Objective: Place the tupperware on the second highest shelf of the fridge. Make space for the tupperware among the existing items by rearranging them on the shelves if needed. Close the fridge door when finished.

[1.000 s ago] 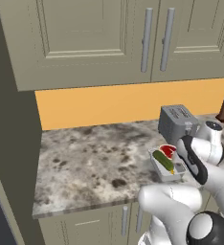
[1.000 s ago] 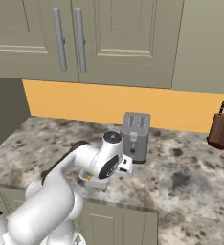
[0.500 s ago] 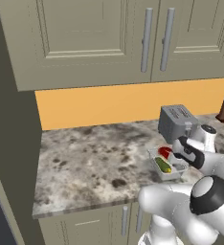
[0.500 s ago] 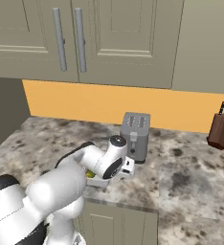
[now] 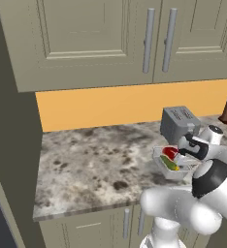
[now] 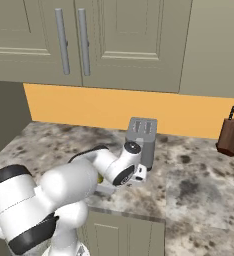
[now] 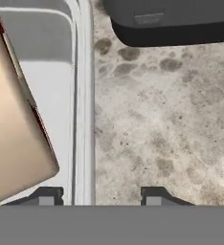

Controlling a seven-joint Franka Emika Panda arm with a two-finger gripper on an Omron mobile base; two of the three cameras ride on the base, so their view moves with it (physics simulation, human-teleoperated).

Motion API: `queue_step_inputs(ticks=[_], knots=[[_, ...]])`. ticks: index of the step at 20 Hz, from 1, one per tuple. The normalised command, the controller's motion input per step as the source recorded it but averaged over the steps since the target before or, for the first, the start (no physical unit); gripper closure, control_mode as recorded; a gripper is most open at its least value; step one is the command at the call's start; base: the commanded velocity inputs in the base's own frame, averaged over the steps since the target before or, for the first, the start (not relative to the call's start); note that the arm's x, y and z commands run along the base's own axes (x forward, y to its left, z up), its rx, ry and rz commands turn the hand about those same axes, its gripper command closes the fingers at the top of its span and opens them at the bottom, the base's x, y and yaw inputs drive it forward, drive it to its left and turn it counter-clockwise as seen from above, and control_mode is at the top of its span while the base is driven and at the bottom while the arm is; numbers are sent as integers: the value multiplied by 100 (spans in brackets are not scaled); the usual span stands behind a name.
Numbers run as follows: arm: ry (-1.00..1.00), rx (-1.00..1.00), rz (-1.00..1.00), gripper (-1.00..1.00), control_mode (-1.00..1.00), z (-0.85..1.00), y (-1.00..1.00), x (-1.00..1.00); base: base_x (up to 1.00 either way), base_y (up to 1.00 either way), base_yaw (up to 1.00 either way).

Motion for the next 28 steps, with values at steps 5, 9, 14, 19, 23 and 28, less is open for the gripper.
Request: queue_step_inputs(ticks=[5,9,14,19,23,28], knots=[[-11,0,0,100,-100,41,19,-49,0,0,0],[-20,0,0,100,-100,81,26,-82,0,0,0],[-9,-2,-1,100,-100,93,80,-57,0,0,0],[0,2,-3,100,-100,100,59,-44,0,0,0],[-3,17,0,100,-100,100,8,-42,0,0,0],[-7,26,0,100,-100,99,-2,-54,0,0,0]])
